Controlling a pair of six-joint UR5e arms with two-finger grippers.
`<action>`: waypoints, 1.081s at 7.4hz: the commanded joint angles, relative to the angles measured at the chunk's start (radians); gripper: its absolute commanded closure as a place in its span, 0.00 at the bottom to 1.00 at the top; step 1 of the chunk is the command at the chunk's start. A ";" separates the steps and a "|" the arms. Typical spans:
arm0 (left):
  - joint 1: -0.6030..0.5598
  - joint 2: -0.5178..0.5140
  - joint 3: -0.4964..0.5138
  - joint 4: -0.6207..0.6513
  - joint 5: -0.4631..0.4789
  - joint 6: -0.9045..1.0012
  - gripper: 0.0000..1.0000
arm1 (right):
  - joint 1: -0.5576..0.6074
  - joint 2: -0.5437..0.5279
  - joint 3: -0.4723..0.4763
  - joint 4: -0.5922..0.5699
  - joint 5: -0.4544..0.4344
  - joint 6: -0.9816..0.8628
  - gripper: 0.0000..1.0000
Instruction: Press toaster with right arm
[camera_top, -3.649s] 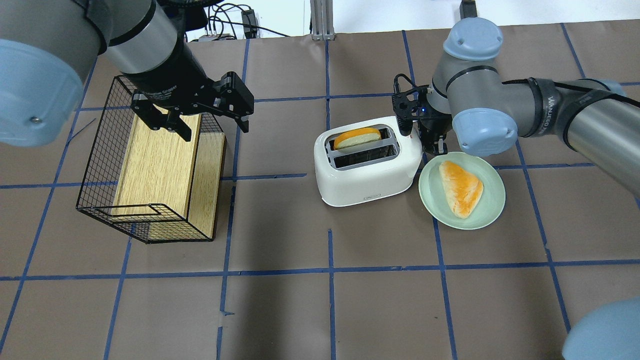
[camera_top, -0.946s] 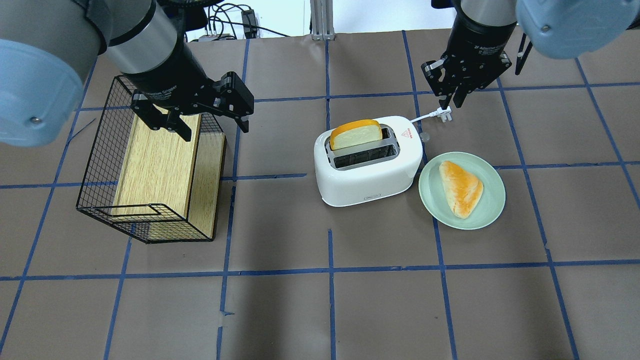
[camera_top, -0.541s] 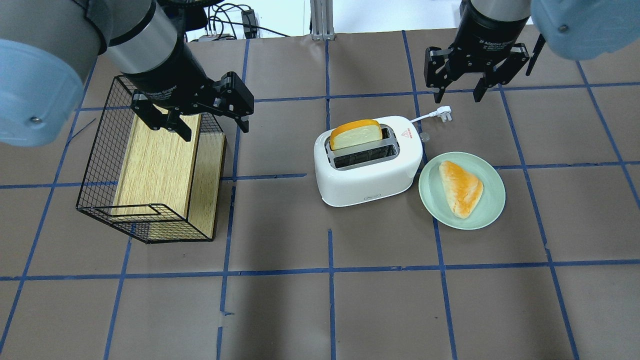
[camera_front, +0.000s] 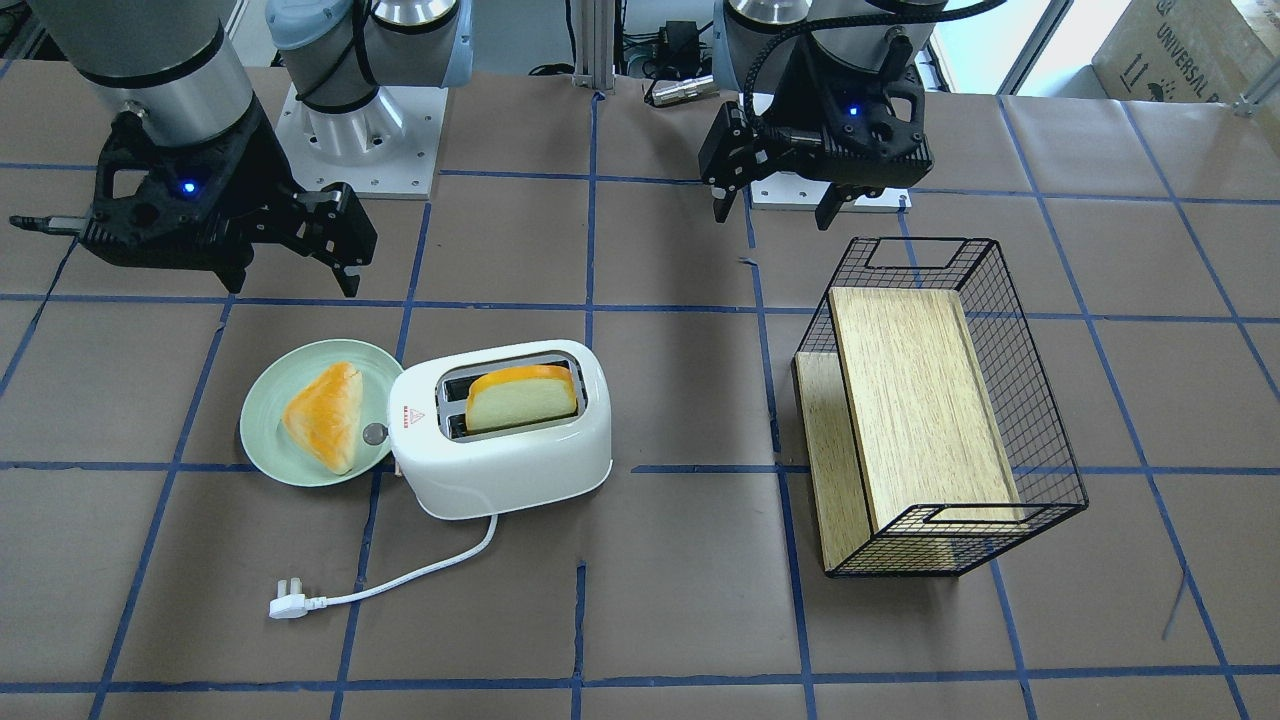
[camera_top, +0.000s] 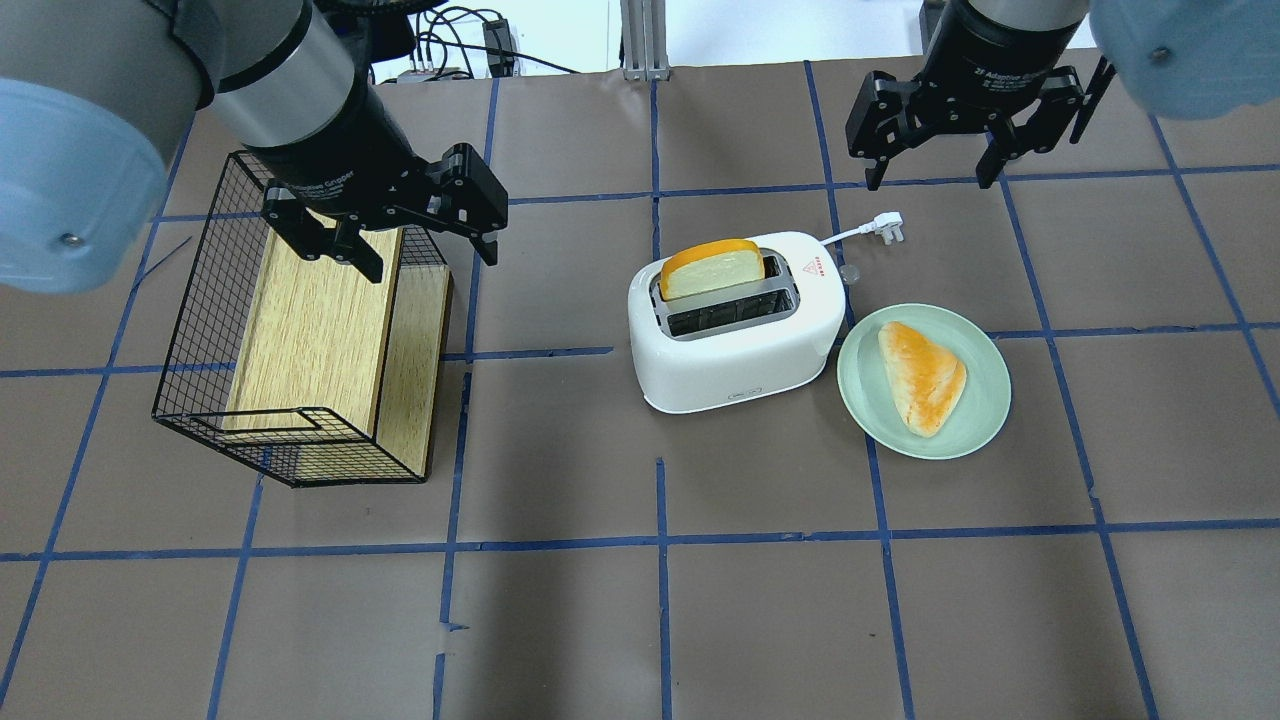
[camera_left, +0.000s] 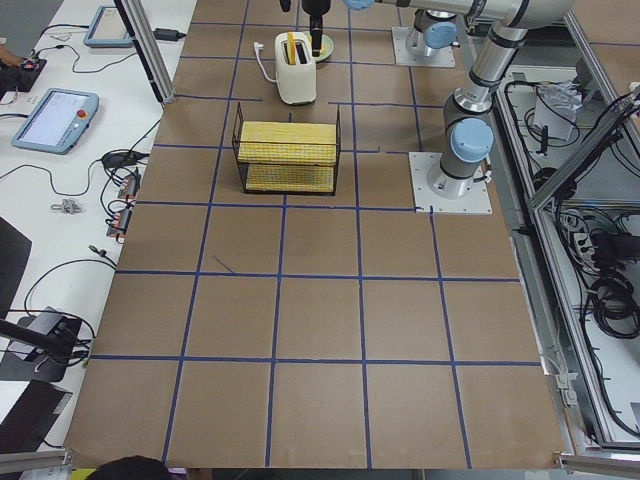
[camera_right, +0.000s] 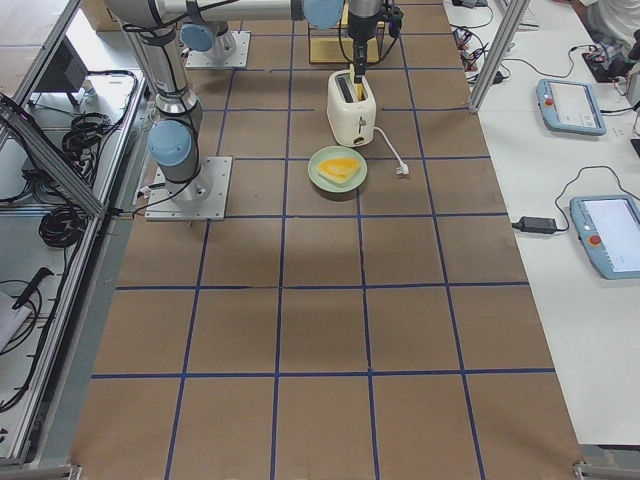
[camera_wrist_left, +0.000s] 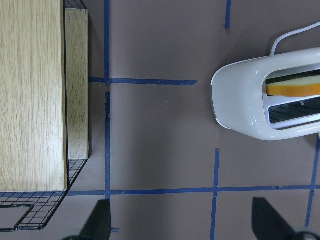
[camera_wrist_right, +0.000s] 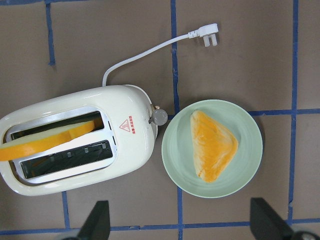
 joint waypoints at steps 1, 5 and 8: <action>0.000 0.000 0.000 0.000 0.000 0.000 0.00 | 0.002 -0.005 0.006 0.008 0.000 0.005 0.00; 0.000 0.000 0.000 0.000 0.000 0.000 0.00 | 0.002 -0.006 0.008 0.013 -0.002 0.005 0.00; 0.000 0.000 0.000 0.000 0.000 0.000 0.00 | 0.002 -0.002 0.008 0.017 -0.002 0.004 0.00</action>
